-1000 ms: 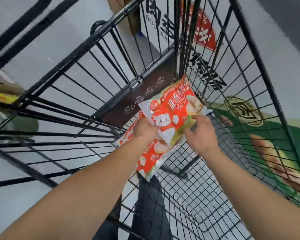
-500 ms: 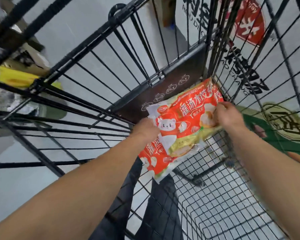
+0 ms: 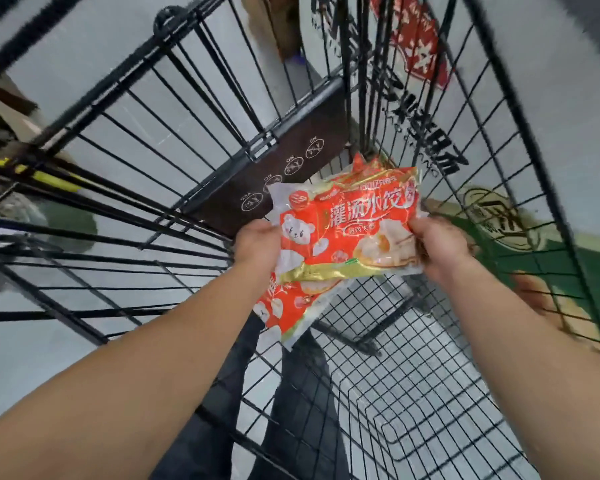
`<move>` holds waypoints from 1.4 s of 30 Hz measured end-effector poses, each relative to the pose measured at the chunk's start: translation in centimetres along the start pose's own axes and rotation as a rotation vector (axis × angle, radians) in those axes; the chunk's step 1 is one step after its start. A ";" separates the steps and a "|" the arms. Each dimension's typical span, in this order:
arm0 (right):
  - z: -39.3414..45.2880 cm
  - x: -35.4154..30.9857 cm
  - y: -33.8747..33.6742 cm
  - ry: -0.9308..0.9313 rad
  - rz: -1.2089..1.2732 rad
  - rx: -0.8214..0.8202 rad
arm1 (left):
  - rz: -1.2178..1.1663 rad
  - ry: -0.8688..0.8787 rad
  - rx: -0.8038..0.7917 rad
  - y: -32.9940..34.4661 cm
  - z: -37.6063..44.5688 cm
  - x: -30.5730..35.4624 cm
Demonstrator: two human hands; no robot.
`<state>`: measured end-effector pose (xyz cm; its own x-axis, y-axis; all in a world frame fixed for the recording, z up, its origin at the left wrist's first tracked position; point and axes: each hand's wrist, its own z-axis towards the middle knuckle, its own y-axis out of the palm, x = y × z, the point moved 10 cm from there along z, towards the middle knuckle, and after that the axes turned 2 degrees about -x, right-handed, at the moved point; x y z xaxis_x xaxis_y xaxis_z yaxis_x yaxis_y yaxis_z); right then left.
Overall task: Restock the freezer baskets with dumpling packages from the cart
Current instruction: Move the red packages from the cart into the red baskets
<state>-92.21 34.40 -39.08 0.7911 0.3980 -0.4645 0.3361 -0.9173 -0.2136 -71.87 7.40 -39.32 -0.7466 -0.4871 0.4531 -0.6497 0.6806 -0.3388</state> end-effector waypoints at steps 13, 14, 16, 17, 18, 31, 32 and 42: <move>-20.8 8.1 -7.0 -0.141 0.256 0.391 | 0.359 0.435 -0.164 -2.5 -11.8 8.9; -22.7 8.8 -7.6 -0.159 0.279 0.435 | 0.391 0.476 -0.195 -2.3 -13.0 9.3; -27.2 10.5 -9.1 -0.195 0.313 0.525 | 0.455 0.562 -0.283 -1.8 -15.8 9.5; -29.1 11.2 -9.8 -0.218 0.326 0.564 | 0.474 0.605 -0.327 -1.4 -17.1 9.6; -30.7 12.0 -10.5 -0.231 0.333 0.593 | 0.494 0.624 -0.365 -1.0 -18.2 9.6; -47.1 24.8 -23.8 -0.325 0.736 0.916 | 0.466 0.780 -0.777 7.5 -42.1 3.5; -49.0 26.6 -26.1 -0.356 0.769 0.941 | 0.461 0.791 -0.811 8.8 -44.9 1.7; -58.6 37.1 -45.3 -0.486 0.801 0.957 | 0.366 0.928 -0.936 16.4 -65.7 -9.4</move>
<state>-48.11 89.95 3.70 0.2724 -0.0937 -0.9576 -0.7770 -0.6084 -0.1615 -66.13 59.11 5.04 -0.2432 0.0892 0.9659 0.1777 0.9830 -0.0461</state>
